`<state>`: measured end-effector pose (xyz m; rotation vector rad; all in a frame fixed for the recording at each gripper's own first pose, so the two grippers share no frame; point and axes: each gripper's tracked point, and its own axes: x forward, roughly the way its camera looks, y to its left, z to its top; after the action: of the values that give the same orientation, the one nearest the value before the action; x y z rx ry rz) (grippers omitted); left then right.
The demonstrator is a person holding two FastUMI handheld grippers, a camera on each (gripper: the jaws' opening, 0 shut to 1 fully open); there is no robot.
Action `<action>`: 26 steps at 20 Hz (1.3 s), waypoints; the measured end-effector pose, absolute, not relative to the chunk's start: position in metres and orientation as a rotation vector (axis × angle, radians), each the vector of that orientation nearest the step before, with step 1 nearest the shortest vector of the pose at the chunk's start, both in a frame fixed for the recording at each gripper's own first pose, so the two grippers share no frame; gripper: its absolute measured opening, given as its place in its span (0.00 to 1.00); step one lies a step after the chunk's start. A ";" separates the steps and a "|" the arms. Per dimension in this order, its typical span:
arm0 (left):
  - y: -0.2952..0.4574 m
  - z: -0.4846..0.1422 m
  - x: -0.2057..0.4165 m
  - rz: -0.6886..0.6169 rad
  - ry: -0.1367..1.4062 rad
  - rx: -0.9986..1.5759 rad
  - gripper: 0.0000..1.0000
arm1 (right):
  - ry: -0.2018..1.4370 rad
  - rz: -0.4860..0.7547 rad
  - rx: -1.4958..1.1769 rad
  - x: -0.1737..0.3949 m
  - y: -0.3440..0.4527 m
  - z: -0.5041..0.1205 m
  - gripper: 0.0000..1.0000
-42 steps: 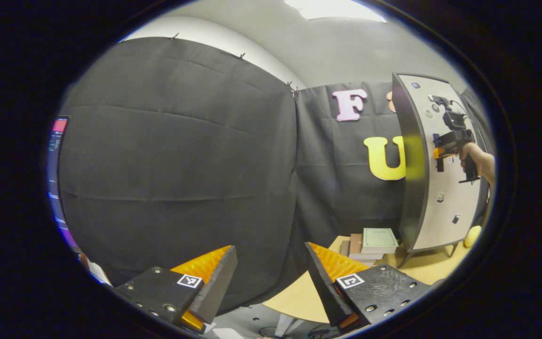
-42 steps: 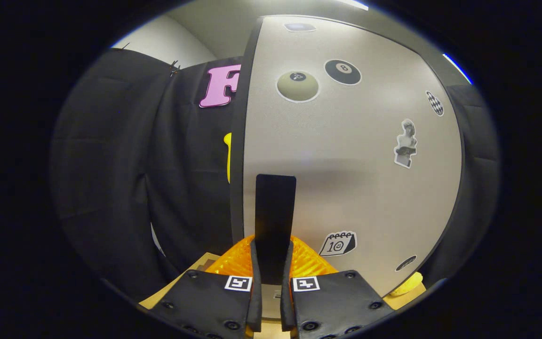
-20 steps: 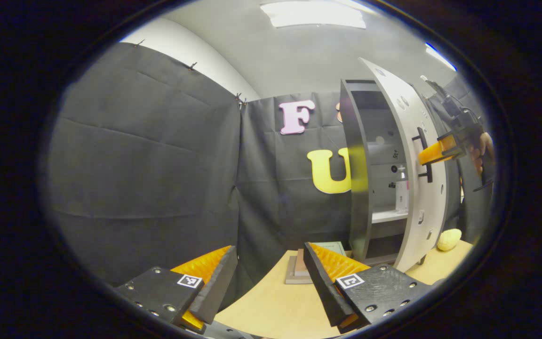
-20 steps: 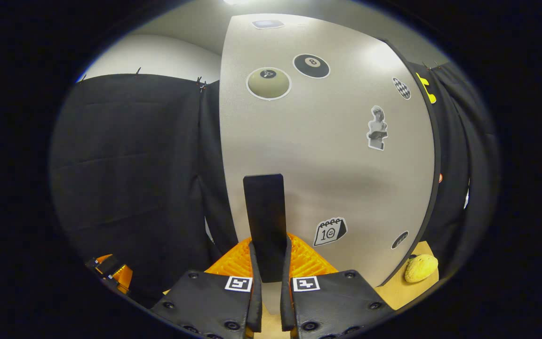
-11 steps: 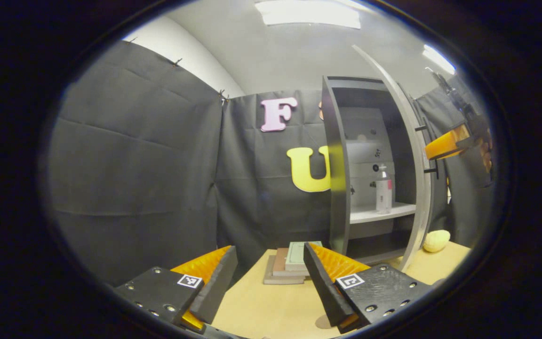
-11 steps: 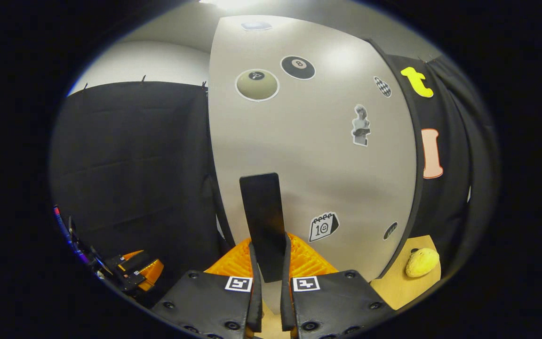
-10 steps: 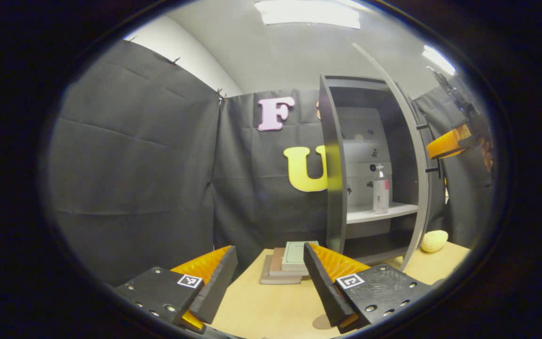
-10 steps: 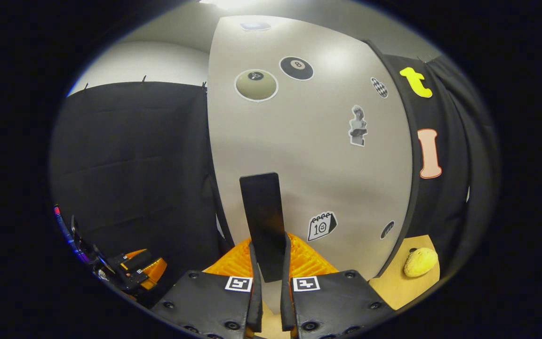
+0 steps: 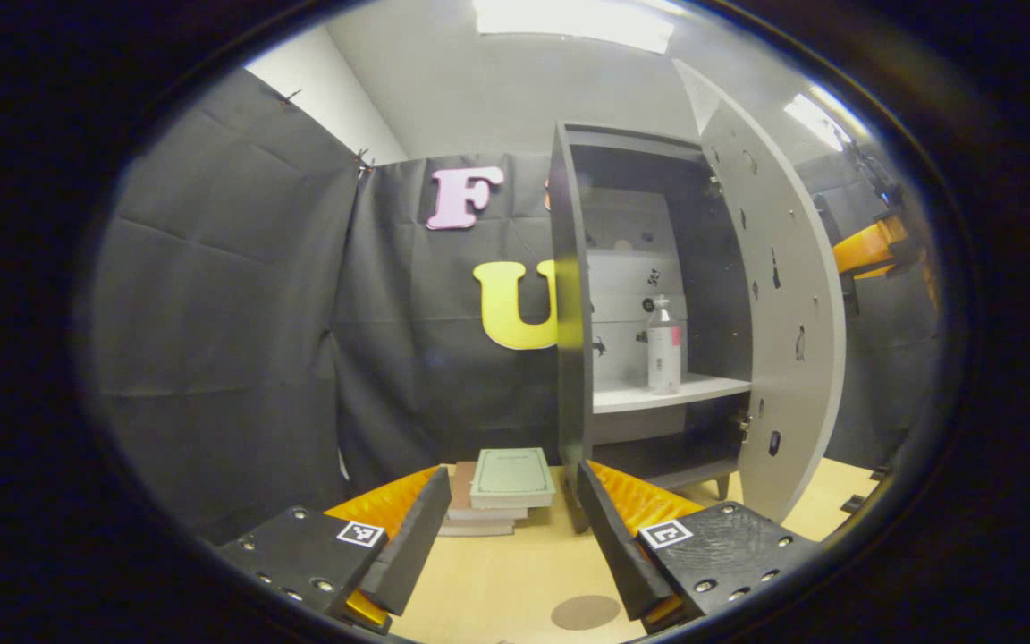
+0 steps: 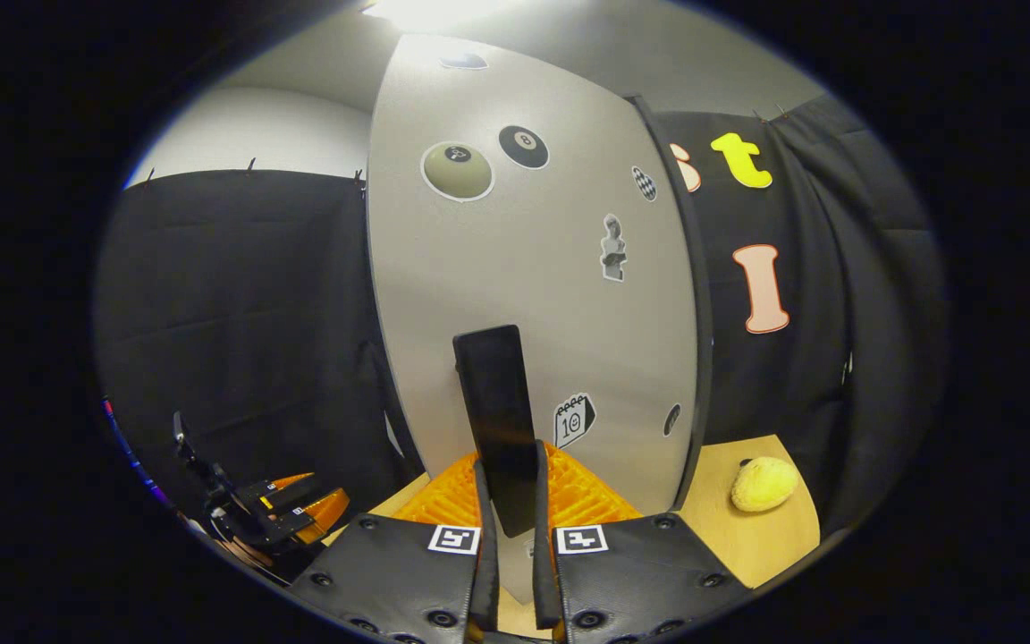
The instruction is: Open the cabinet door with the right hand, grasp the bottle in the cabinet with the left hand and place it on the coaster, then close the cabinet door with the right hand.
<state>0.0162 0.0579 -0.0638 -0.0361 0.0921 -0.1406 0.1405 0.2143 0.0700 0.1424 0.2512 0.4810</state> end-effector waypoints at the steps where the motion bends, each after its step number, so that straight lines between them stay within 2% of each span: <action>1: 0.049 -0.067 0.019 -0.154 0.100 -0.041 0.85 | 0.252 0.471 0.144 0.139 0.211 0.070 0.17; 5: -0.002 -0.064 0.020 -0.210 0.121 -0.089 0.90 | 0.262 0.439 0.135 0.133 0.194 0.069 0.17; 9: -0.053 -0.058 0.015 -0.249 0.116 -0.087 0.85 | 0.270 0.402 0.181 0.131 0.174 0.069 0.16; 13: -0.098 -0.046 0.008 -0.267 0.104 -0.089 0.88 | 0.259 0.362 0.203 0.135 0.156 0.070 0.16; 17: -0.127 -0.034 0.004 -0.259 0.093 -0.076 0.85 | 0.244 0.342 0.185 0.141 0.138 0.071 0.12; 18: -0.132 -0.033 0.004 -0.255 0.094 -0.076 0.85 | 0.243 0.354 0.196 0.141 0.137 0.070 0.10; 19: -0.134 -0.032 0.004 -0.249 0.094 -0.072 0.90 | 0.245 0.385 0.213 0.140 0.143 0.071 0.10; 20: -0.138 -0.030 0.002 -0.243 0.094 -0.066 0.90 | 0.242 0.419 0.223 0.140 0.148 0.071 0.05; 21: -0.144 -0.030 0.000 -0.235 0.093 -0.058 0.90 | 0.236 0.444 0.222 0.142 0.151 0.071 0.13; 26: -0.157 -0.020 -0.003 -0.193 0.080 -0.032 0.90 | 0.201 0.496 0.213 0.140 0.149 0.077 0.16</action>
<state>-0.0027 -0.1573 -0.0200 -0.0323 0.0803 -0.1930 0.1403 0.1490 0.0771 0.2126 0.2008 0.4960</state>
